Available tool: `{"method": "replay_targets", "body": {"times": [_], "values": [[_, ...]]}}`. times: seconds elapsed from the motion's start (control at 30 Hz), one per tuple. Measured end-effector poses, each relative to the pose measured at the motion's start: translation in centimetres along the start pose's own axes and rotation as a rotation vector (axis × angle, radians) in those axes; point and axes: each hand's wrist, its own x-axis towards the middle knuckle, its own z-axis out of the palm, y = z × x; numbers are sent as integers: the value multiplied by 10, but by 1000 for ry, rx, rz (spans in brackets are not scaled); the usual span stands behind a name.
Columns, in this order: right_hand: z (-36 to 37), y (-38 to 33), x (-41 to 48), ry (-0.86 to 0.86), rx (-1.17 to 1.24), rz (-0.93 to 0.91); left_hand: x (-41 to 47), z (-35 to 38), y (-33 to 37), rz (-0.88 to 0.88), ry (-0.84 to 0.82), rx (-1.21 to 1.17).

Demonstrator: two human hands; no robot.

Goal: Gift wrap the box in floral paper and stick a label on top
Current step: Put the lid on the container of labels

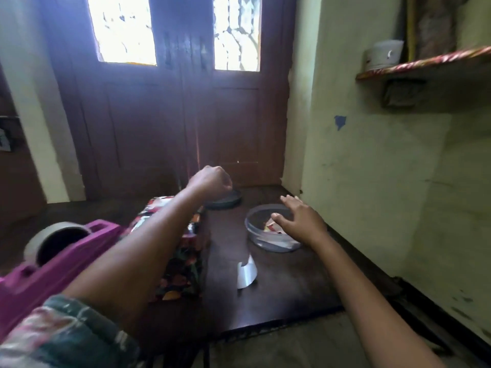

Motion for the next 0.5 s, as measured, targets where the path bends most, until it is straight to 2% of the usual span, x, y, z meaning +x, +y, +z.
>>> {"method": "replay_targets", "body": {"times": [0.1,0.2,0.33,0.4,0.5], "values": [[5,34,-5,-57,-54,135,30,47,32,-94,-68,12],[14,51,-7,-120,18,197,55,90,46,-194,-124,53],[27,62,-8,-124,165,195,83,128,31,-336,-144,73],[33,63,-9,-139,117,156,101,135,18,-399,-154,31],[40,62,-8,-171,76,113,135,147,2,-393,-213,19]]}}
